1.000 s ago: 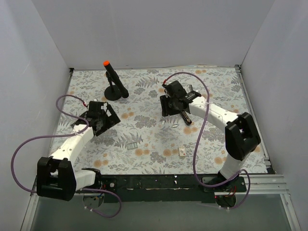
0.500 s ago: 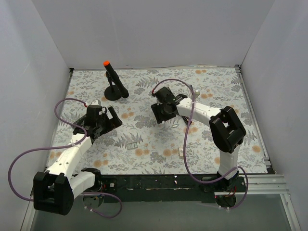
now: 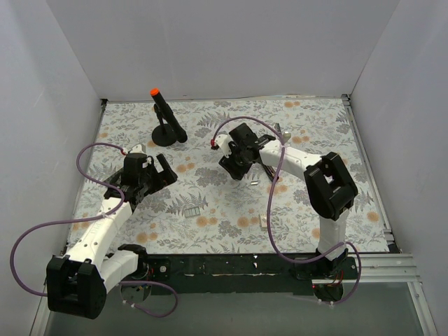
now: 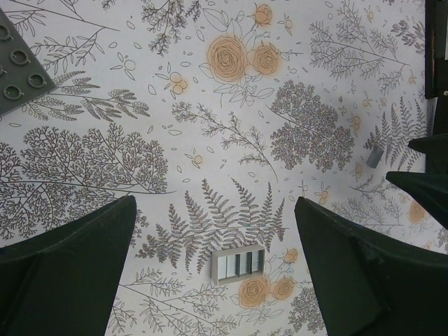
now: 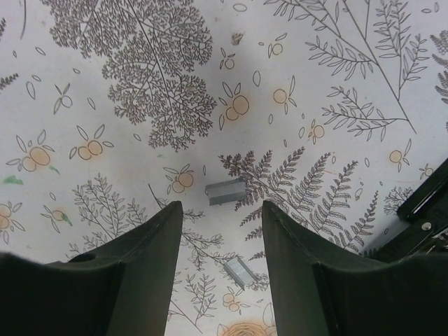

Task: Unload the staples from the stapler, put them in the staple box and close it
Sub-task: Pick up the staple from the center of the board.

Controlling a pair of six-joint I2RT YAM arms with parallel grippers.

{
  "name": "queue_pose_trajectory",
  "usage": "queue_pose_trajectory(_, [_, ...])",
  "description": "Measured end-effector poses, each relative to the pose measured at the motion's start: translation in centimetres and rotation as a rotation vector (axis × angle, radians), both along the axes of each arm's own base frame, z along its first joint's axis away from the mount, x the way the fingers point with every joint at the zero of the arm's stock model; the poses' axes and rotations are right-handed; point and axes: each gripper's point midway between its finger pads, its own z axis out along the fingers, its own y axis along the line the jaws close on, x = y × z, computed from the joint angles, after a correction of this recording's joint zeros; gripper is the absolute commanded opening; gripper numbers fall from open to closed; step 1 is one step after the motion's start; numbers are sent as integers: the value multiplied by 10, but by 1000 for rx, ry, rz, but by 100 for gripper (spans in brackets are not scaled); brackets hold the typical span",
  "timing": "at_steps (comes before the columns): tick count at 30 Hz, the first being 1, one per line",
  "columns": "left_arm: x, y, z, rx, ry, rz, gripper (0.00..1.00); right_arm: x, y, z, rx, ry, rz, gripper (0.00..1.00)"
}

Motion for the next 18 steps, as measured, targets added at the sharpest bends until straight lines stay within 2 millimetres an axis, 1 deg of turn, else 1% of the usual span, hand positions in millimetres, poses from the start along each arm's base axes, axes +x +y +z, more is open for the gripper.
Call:
queue_pose_trajectory(3, [0, -1, 0, 1, -1, -3, 98, 0, -5, -9, -12, 21, 40, 56])
queue_pose_trajectory(7, [0, -1, 0, 2, -1, -6, 98, 2, -10, -16, -22, 31, 70, 57])
queue_pose_trajectory(13, [0, 1, 0, 12, -3, -1, 98, 2, -9, -17, -18, 24, 101, 57])
queue_pose_trajectory(18, [0, 1, 0, 15, -3, 3, 98, 1, -7, -19, -13, 31, 116, 55])
